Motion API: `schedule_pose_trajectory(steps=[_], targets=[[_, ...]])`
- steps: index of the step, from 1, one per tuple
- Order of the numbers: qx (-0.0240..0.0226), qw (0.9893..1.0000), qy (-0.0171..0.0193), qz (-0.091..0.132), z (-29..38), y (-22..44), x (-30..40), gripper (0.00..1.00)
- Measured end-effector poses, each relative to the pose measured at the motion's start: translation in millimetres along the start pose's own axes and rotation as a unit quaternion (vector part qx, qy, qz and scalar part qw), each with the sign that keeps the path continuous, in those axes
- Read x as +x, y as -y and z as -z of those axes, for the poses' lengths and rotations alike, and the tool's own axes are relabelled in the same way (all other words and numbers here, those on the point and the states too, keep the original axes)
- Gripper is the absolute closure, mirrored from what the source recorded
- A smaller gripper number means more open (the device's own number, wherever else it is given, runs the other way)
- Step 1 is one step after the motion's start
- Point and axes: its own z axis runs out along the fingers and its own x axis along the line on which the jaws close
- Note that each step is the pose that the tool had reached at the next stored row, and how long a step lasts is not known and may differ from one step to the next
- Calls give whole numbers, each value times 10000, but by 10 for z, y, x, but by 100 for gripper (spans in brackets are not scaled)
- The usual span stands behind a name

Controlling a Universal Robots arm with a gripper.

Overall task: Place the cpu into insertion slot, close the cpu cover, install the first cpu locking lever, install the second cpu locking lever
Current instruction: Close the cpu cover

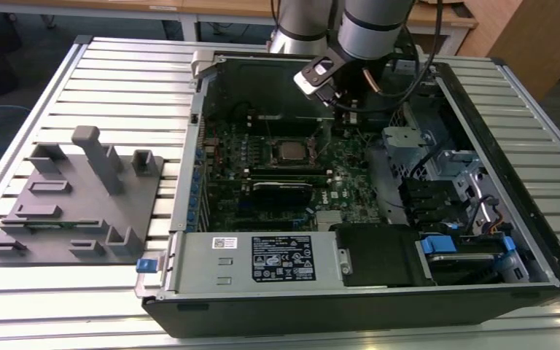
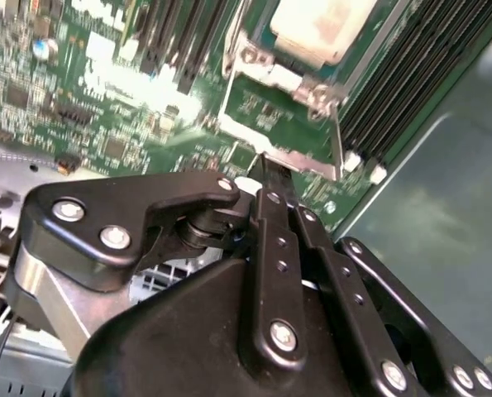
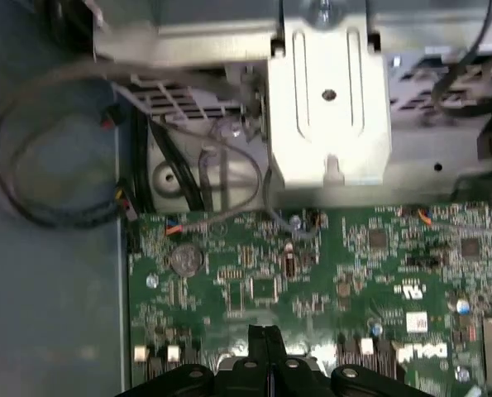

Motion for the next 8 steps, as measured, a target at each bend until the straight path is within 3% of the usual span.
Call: schedule_pose_trajectory(steps=[8], targets=[[-106,9999,-8,4,2,293,-16,90]])
